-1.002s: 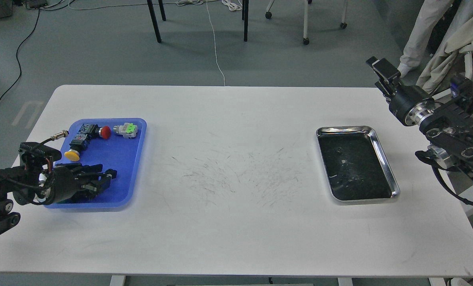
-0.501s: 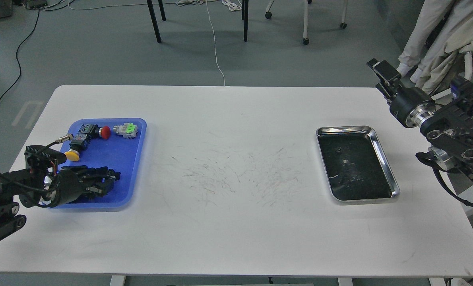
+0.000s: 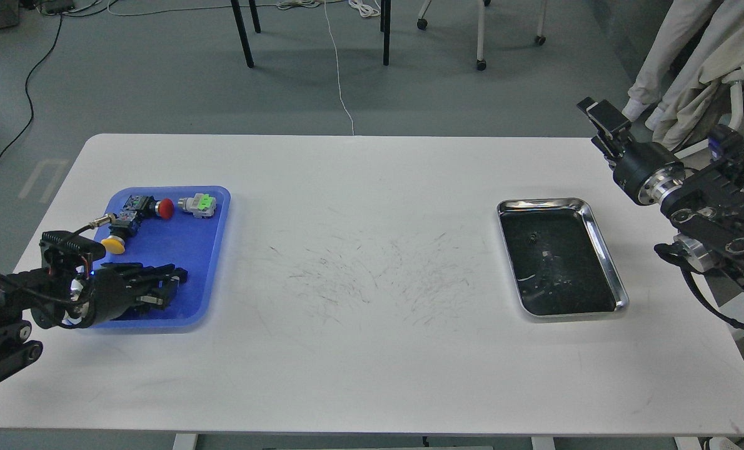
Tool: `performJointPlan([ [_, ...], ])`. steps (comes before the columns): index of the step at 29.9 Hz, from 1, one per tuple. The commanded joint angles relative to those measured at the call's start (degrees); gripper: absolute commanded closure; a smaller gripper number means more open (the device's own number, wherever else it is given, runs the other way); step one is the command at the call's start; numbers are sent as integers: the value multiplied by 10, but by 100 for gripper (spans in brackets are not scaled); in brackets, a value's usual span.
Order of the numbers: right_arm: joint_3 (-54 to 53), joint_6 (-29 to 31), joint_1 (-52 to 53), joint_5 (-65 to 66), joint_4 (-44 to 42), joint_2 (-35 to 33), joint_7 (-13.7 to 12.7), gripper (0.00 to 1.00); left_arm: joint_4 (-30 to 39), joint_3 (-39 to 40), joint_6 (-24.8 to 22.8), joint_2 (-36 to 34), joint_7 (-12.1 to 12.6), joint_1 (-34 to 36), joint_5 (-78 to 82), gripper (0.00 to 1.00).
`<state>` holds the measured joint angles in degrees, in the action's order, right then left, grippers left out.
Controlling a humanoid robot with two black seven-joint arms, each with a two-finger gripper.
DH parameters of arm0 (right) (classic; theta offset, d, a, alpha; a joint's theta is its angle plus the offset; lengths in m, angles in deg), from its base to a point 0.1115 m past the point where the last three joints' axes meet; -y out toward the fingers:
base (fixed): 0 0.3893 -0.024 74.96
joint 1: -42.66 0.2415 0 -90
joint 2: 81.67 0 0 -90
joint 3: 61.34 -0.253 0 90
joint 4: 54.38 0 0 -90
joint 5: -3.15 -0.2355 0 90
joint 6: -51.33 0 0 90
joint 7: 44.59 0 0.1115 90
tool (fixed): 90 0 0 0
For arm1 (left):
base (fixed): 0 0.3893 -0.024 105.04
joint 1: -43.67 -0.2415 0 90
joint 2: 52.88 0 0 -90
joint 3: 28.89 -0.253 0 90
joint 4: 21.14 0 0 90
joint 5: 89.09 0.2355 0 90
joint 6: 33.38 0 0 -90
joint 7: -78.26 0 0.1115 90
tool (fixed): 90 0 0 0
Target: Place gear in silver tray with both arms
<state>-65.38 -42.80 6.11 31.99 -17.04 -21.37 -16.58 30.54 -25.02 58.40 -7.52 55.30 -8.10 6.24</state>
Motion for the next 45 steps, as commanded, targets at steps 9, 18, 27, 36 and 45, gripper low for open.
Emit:
performJointPlan([
  [9,-1,0,-4,0,-3,1,0,8,39,24,-19,-51,0,7,-27,89],
  [18,-1,0,-6,0,-5,1,0,8,93,34,-58,-83,2,57,-87,90],
  [27,0,1,-6,1,-6,1,0,8,134,32,-108,-55,-4,144,-165,93],
  [36,2,1,-5,1,-5,1,0,7,125,26,-127,52,-3,167,-161,98],
  [45,6,2,2,2,-6,-1,0,7,105,-3,-112,157,-3,166,-146,99],
])
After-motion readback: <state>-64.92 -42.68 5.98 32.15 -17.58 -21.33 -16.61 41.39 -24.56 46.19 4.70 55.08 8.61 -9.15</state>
